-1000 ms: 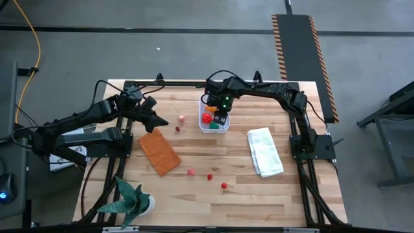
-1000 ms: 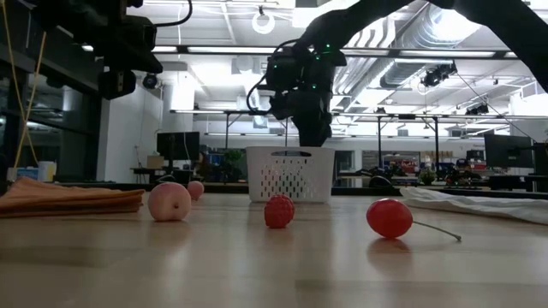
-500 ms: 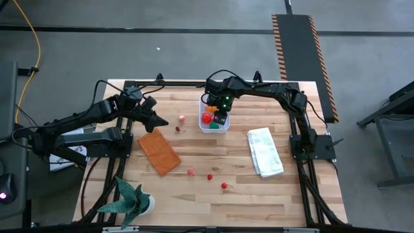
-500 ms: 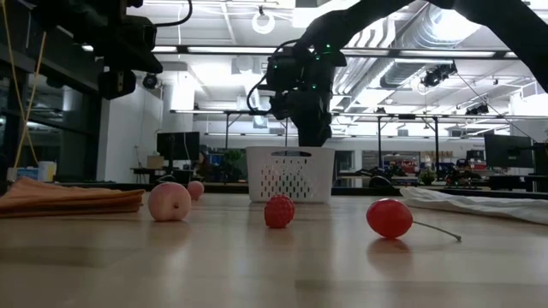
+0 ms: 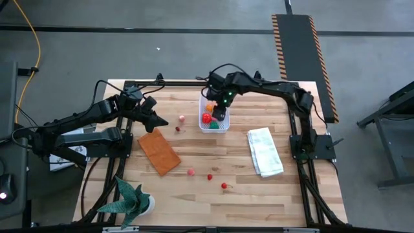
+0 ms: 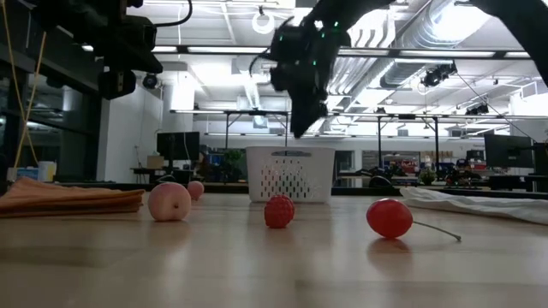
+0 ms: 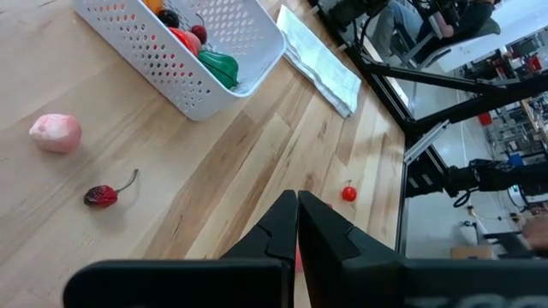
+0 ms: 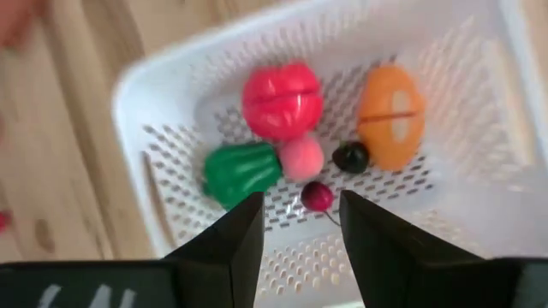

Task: Pick and placing Produce into tupperware
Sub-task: Put the peach into the white bin

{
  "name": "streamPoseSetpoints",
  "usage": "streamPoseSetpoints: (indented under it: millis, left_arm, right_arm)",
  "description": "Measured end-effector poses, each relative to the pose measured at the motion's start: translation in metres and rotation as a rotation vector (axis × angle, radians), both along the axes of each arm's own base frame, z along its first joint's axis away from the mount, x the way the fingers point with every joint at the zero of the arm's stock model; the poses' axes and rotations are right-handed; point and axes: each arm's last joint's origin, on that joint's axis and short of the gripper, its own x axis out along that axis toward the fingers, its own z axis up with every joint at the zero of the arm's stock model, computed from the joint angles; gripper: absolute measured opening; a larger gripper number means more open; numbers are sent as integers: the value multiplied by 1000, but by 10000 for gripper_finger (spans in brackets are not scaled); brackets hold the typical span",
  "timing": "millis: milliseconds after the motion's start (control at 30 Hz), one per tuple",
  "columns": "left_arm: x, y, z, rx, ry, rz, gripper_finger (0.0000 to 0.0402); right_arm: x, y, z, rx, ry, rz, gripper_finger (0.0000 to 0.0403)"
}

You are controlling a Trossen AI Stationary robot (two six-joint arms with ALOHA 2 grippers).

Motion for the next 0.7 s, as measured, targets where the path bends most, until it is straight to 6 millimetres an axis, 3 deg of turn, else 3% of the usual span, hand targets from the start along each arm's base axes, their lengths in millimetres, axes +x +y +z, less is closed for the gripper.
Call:
streamPoseSetpoints:
  millis: [400, 700]
  left_arm:
    - [0, 0, 0, 1, 0, -1, 3]
    - [0, 0, 0, 1, 0, -1, 3]
  right_arm:
    - [-33, 20, 88, -76, -279, -48, 144]
    - [-54, 46, 128, -161, -378, -54, 144]
